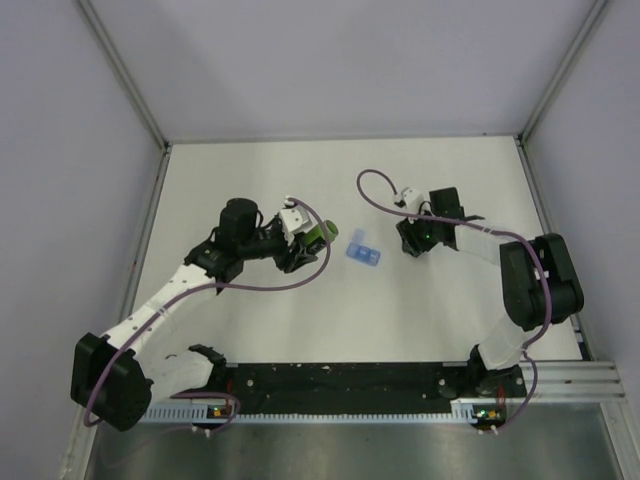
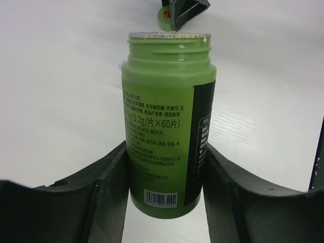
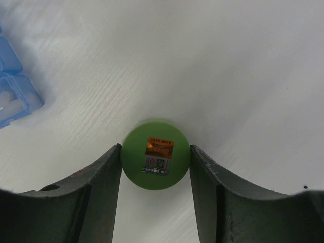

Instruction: Sort the pills into containers

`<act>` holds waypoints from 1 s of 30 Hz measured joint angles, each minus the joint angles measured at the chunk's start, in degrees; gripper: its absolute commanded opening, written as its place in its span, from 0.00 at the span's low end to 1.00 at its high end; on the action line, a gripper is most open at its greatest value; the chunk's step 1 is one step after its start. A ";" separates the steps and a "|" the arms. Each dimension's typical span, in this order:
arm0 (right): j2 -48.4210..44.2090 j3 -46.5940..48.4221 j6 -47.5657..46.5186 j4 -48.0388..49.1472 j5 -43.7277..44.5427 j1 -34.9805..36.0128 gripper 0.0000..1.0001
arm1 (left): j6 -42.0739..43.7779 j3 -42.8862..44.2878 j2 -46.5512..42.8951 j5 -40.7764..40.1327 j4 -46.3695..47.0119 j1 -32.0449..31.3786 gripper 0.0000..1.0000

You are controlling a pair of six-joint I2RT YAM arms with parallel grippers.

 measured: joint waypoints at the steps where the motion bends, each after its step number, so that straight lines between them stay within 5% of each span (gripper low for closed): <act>1: 0.00 0.00 0.00 0.00 0.07 -0.09 0.57 | 0.00 0.00 0.00 0.02 0.00 0.02 0.00; 7: -0.52 0.00 0.63 -0.90 0.20 -0.24 0.74 | 0.00 -0.02 0.00 0.00 0.02 0.00 0.00; 20: -14.25 13.18 9.38 -8.68 -11.10 0.68 0.73 | -0.46 1.84 2.29 0.17 -0.09 0.00 0.00; 30: -16.09 24.68 19.30 -9.49 -26.10 8.94 0.66 | -0.92 3.93 3.82 0.17 -0.50 -0.76 0.00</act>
